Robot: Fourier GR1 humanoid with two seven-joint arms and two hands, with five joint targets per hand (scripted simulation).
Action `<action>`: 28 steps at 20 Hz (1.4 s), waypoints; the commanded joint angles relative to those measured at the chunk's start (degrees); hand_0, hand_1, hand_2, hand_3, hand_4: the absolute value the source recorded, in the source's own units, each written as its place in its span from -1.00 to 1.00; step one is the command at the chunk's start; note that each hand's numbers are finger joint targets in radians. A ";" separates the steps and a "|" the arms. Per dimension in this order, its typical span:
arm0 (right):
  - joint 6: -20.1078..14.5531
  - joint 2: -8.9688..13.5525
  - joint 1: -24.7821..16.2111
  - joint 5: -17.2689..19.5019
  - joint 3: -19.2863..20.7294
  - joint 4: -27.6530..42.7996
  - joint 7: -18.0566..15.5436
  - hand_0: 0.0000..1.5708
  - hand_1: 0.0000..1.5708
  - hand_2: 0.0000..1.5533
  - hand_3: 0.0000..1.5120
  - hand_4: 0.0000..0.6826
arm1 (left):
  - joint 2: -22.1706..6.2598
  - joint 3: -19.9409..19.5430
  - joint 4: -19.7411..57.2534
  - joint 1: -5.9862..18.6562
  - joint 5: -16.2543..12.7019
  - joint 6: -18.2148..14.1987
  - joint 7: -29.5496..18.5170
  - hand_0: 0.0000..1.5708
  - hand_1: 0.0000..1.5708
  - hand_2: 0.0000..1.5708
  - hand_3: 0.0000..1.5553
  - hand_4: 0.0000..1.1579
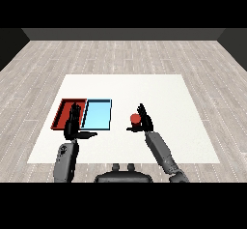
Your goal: Pick the red can and put it in the red box
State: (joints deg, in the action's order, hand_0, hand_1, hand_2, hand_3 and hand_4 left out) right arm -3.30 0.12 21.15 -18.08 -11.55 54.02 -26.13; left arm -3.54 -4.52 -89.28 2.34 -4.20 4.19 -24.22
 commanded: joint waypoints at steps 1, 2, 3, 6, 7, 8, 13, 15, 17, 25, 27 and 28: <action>-5.07 -0.11 -1.65 1.16 0.46 1.19 0.76 0.46 0.46 0.60 0.57 -1.00 | 0.46 1.55 -9.19 -2.19 0.72 -2.24 5.73 -1.00 -1.00 -1.00 -1.00 -1.00; -8.37 -0.11 2.97 1.38 -0.14 -3.23 3.32 0.99 0.99 0.96 0.95 0.71 | 1.90 2.67 -5.61 -2.03 2.91 -3.21 1.86 -1.00 -1.00 -1.00 -1.00 -1.00; -6.19 1.61 0.68 3.05 1.40 -1.31 3.98 1.00 1.00 0.97 0.96 0.73 | 1.01 1.66 -2.57 -2.02 1.55 -1.16 0.30 -1.00 -1.00 -1.00 -1.00 -1.00; -11.65 -0.10 1.51 2.98 -1.95 -1.09 5.83 1.00 1.00 0.92 0.91 0.64 | -0.46 -0.86 -0.35 0.43 -0.39 -0.04 -0.04 -1.00 -1.00 -1.00 -1.00 -1.00; -11.05 -0.11 7.00 2.28 0.29 -9.43 3.16 1.00 1.00 0.92 0.90 0.67 | 0.19 1.01 -4.55 -1.58 0.45 -0.73 2.80 -1.00 -1.00 -1.00 -1.00 -1.00; -10.98 -0.11 4.03 2.74 -1.27 -6.77 3.45 1.00 1.00 0.92 0.90 0.66 | 0.40 0.44 -2.99 0.67 1.05 -2.04 2.54 -1.00 -1.00 -1.00 -1.00 -1.00; -14.30 -0.11 1.76 5.14 -2.84 2.69 12.58 1.00 1.00 0.92 0.89 0.68 | -0.63 -1.40 4.69 4.10 0.36 -0.46 -1.10 -1.00 -1.00 -1.00 -1.00 -1.00; -11.42 -0.11 1.07 7.45 1.23 -0.67 9.33 1.00 1.00 0.92 0.89 0.69 | 0.96 1.80 -2.44 -1.61 1.63 -1.04 0.47 -1.00 -1.00 -1.00 -1.00 -1.00; -8.58 1.06 3.28 7.20 3.17 0.43 11.93 1.00 1.00 0.92 0.89 0.71 | -0.37 -0.27 -1.02 -0.97 0.44 0.08 -1.22 -1.00 -1.00 -1.00 -1.00 -1.00; -14.35 -0.08 -1.06 8.18 -0.98 9.27 12.63 1.00 1.00 0.91 0.86 0.73 | 0.91 1.70 -0.97 3.17 3.05 -3.14 3.01 -1.00 -1.00 -1.00 -1.00 -1.00; -9.99 0.58 -3.29 9.87 1.19 9.69 8.69 1.00 1.00 0.90 0.86 0.75 | -0.25 1.82 -4.37 -0.62 3.75 -2.42 2.66 -1.00 -1.00 -1.00 -1.00 -1.00; -9.26 2.34 -3.87 9.22 1.62 13.57 11.07 1.00 1.00 0.90 0.86 0.77 | 3.38 5.23 -4.24 -1.53 4.42 -3.52 1.26 -1.00 -1.00 -1.00 -1.00 -1.00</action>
State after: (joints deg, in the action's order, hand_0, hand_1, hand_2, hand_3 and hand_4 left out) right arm -13.31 1.26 19.69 -9.53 -9.92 61.64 -15.49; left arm -2.44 -2.26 -91.81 1.66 -1.29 2.10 -23.37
